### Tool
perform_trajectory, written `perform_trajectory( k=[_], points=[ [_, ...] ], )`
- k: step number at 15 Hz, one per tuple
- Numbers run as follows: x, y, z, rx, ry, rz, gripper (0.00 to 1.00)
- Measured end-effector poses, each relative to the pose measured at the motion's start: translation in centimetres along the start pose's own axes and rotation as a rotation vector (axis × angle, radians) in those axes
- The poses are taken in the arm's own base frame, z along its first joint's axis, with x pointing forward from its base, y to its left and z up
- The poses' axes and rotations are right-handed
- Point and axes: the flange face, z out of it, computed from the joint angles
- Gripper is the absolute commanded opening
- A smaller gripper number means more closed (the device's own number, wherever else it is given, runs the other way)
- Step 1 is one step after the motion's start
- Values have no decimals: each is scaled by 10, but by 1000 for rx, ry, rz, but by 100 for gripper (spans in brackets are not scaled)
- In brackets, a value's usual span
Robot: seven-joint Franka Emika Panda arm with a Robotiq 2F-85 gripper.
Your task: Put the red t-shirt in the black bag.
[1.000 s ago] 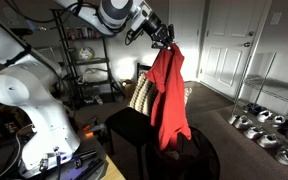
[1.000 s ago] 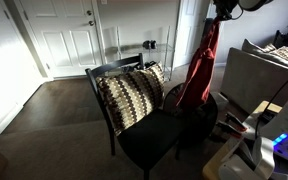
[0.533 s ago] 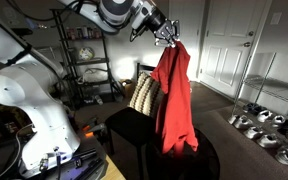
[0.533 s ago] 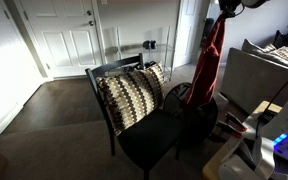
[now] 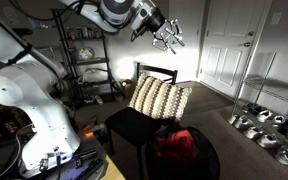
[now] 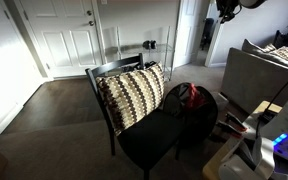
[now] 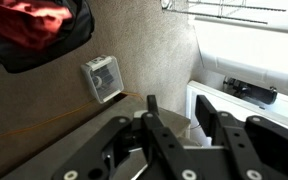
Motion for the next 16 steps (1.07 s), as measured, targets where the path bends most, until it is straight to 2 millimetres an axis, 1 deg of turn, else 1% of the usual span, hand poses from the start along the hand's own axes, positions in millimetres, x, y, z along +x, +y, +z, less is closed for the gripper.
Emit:
perform_trajectory(
  k=[2,4,6,7,8,12,16],
  points=[
    [-1,0,0,-2,-2,-1,88],
    [-5,2,0,-7,-15,-6,98],
    [-21,9,1,-36,-77,-38,100],
    [-31,15,2,-61,-121,-60,95],
    [-38,18,2,-70,-139,-72,100],
    [-32,15,4,-68,-131,-63,100],
    [-32,15,4,-67,-131,-63,100]
  ],
)
